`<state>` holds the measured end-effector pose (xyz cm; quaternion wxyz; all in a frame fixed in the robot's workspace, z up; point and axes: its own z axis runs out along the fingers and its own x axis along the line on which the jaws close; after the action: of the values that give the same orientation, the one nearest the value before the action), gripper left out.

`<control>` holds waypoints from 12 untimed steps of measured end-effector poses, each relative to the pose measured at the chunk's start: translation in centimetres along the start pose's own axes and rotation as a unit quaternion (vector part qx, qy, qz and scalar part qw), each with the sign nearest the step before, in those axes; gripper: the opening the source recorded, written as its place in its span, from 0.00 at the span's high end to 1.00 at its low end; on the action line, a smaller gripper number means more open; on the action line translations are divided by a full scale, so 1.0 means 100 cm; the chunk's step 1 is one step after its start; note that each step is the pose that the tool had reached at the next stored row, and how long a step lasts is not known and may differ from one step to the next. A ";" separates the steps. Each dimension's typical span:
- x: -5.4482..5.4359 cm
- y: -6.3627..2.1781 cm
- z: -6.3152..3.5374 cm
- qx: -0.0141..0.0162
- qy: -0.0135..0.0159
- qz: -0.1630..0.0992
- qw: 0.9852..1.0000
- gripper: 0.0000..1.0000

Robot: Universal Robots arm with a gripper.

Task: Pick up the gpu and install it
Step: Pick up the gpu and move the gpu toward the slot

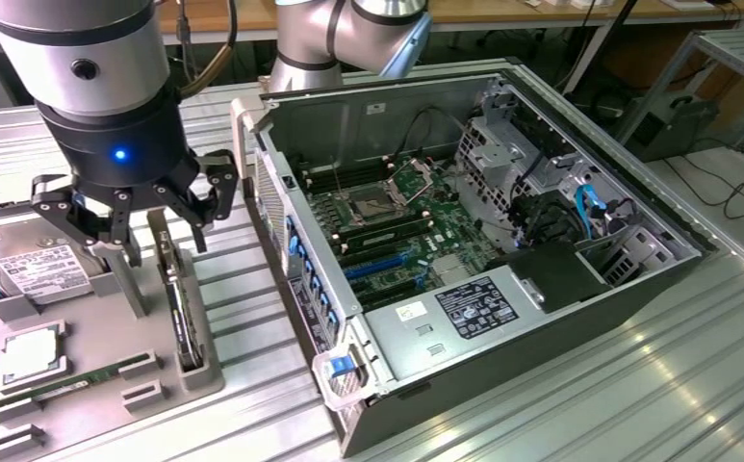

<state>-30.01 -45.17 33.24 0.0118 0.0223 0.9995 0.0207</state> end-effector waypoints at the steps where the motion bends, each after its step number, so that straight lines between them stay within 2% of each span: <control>1: 0.000 -0.0001 0.0005 0.000 0.000 0.000 1.000 0.40; 12: 0.000 -0.0031 0.0086 0.000 0.000 -0.002 1.000 0.40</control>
<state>-30.01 -45.44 32.36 0.0117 0.0205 0.9995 0.0207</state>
